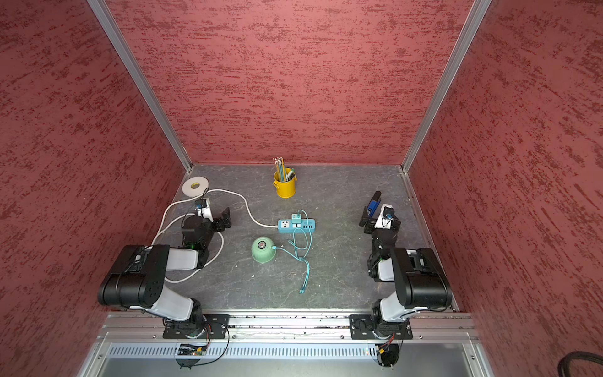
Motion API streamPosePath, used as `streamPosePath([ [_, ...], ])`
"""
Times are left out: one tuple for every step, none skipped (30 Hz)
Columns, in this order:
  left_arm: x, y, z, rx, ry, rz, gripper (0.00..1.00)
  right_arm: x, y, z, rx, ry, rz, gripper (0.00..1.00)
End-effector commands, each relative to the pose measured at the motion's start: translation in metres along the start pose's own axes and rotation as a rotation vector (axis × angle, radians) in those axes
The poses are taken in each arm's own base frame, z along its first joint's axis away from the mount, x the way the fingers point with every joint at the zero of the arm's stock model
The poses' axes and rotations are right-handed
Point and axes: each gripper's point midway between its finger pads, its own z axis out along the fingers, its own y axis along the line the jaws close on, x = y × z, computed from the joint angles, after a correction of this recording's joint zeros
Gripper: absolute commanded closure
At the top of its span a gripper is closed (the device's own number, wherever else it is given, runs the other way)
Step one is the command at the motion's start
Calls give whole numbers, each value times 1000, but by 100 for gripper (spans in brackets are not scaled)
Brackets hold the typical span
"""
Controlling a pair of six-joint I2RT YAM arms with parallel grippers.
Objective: Charge the cordless meat grinders
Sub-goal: Reset both arms
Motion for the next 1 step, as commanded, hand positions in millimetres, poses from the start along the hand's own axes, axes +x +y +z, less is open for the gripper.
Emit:
streamPosePath([
  [-7, 1, 2, 4, -12, 8, 0, -6, 5, 0, -17, -20, -11, 0],
])
